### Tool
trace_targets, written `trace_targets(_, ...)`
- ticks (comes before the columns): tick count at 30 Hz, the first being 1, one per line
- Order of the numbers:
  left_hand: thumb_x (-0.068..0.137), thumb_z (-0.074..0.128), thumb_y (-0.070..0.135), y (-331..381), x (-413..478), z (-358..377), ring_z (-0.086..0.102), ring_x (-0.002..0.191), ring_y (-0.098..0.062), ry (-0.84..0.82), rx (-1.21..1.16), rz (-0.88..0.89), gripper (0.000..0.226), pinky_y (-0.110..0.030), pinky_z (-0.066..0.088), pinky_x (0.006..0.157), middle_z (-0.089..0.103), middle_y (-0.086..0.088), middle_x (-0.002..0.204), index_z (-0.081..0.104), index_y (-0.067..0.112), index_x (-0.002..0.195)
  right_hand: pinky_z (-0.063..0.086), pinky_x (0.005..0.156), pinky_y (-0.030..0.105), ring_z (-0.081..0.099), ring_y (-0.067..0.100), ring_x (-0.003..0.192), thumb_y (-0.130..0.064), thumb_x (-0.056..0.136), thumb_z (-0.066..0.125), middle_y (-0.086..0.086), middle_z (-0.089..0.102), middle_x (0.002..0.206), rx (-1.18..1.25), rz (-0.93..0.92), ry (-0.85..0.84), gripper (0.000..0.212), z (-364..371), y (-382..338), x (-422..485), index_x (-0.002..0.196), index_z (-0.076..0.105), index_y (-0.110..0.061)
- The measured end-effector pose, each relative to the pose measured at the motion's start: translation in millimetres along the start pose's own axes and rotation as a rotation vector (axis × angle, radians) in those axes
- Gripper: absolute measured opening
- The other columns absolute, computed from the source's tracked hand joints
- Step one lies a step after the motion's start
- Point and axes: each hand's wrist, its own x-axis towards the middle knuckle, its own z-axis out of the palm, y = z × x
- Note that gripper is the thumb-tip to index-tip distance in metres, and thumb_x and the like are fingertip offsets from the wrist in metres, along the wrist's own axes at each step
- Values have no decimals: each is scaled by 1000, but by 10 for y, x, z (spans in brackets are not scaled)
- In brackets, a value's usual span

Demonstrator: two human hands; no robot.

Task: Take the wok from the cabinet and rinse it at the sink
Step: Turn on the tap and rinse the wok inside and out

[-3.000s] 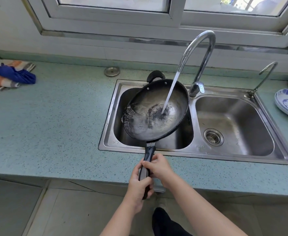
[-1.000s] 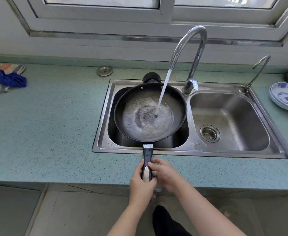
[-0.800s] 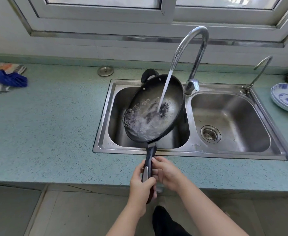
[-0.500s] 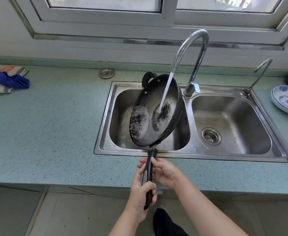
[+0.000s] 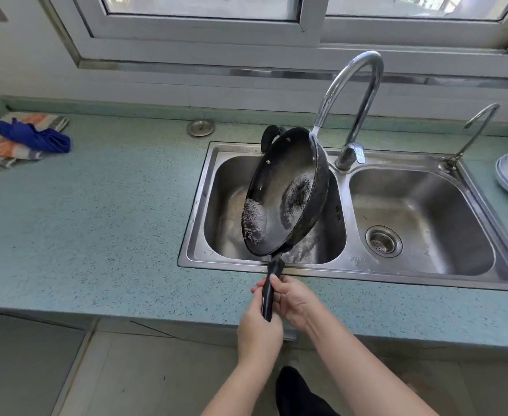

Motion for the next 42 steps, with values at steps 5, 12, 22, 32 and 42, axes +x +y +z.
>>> trace_targets(5,81,51,-5,-31,7,85,56,77,-8,-25,-200,-9,57,-14,40,66,64,7,95,53,26,129,53,55,28,64,21,65,-8,96,43,14,63,76,-100,-74,102,19,-44,5,-21,79,51,-4)
trace_targets(12,82,46,-9,-17,66,92,31,39,-12,-78,-451,-118,65,-18,27,37,47,6,49,50,52,104,54,53,18,61,21,72,-6,93,51,13,63,81,-237,-205,178,8,-87,-59,-16,97,52,1)
trace_targets(22,80,47,-8,-11,123,105,32,36,-10,-273,-579,-156,45,-17,30,34,39,0,51,62,20,112,54,82,46,63,32,86,-19,80,70,27,65,98,-416,-319,342,19,-211,-58,53,86,53,-12)
trace_targets(32,89,44,-4,58,219,96,35,36,-7,-376,-693,-242,25,-16,31,34,39,2,52,56,18,84,46,72,32,59,23,87,-20,75,76,9,60,91,-522,-249,333,30,-230,-304,86,79,46,-18)
trace_targets(42,91,44,2,87,210,67,38,35,-4,-443,-918,-379,17,-15,31,34,42,4,51,50,17,95,51,72,26,60,13,75,-6,80,69,1,60,78,-424,-199,122,18,-240,-448,32,92,57,-7)
